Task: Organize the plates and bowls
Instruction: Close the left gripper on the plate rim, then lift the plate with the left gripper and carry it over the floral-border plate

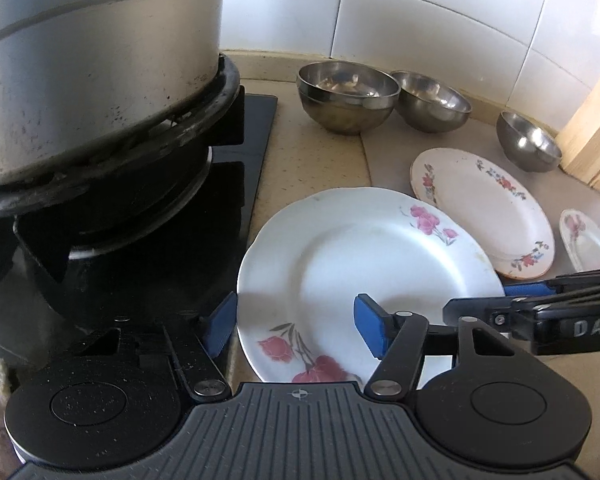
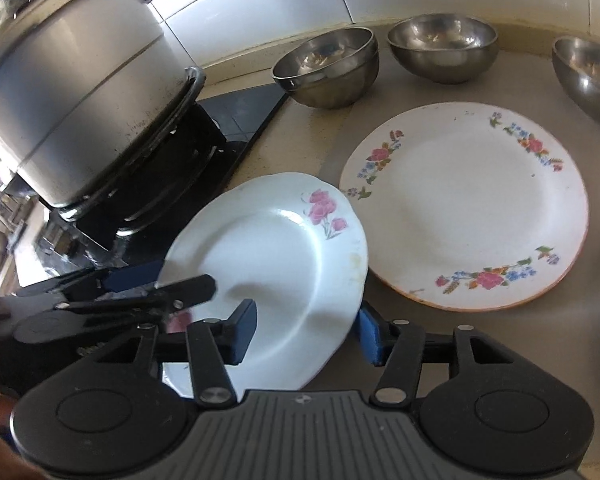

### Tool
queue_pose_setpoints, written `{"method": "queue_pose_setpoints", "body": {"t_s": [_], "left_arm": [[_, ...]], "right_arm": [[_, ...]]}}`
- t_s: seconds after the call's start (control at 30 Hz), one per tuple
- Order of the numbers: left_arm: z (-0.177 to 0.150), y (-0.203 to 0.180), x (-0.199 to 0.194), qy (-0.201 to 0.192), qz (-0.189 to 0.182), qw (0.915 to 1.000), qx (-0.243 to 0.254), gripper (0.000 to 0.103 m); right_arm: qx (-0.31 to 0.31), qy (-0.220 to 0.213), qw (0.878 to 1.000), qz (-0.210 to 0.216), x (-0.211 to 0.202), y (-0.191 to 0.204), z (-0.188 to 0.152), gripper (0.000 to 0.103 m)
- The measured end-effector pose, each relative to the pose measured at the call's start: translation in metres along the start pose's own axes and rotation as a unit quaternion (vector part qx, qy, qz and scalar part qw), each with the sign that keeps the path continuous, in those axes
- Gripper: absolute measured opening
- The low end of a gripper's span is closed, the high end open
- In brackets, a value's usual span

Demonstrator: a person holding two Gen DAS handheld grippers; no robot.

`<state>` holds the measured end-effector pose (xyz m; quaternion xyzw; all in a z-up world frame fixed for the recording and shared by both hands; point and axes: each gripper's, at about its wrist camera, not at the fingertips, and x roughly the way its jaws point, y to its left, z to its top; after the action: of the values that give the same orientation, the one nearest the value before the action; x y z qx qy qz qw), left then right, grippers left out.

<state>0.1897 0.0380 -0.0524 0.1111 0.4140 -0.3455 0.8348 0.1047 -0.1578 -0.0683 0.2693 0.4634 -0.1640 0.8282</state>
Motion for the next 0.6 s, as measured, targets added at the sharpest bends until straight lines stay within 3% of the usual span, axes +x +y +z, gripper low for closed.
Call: {"method": "queue_pose_setpoints", "body": {"t_s": [0.23, 0.6], "left_arm": [[-0.004, -0.001, -0.007, 0.01, 0.004, 0.9997, -0.02, 0.058], [-0.008, -0.009, -0.028, -0.002, 0.026, 0.9993, -0.026, 0.058]], "right_arm": [[0.001, -0.001, 1.0, 0.001, -0.005, -0.006, 0.001, 0.026], [-0.007, -0.007, 1.0, 0.021, -0.016, -0.006, -0.004, 0.025]]}}
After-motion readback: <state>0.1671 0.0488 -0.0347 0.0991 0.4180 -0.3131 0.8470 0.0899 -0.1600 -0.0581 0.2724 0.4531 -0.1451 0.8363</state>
